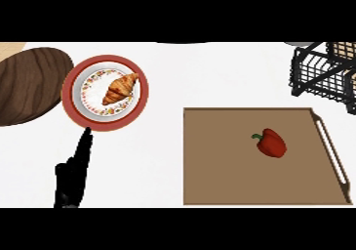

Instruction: Pick the bell pepper from the tray and place it in the tiered basket

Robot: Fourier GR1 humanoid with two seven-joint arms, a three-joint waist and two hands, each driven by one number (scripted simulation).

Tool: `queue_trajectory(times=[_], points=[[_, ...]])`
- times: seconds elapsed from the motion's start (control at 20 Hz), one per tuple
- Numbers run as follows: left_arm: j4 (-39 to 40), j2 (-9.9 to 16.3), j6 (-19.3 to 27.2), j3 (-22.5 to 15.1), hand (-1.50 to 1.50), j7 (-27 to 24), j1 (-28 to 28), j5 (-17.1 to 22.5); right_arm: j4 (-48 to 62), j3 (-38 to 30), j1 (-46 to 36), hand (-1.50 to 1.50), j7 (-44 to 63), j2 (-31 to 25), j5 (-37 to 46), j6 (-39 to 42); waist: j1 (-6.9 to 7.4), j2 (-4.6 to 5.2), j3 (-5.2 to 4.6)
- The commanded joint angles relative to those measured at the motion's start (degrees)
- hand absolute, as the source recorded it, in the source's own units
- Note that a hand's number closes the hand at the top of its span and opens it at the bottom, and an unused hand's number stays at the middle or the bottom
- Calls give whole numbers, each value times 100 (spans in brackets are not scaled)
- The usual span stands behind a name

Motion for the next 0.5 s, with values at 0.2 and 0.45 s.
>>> queue_trajectory(times=[0.2,0.45], points=[[74,129,-320,167,0,276,-44,139,-2300,249,904,-150,1299,320,1154,-1440,-2,17,-23],[138,97,-476,312,0,176,9,91,-2904,607,1099,-150,1884,769,2023,-1843,94,42,-15]])
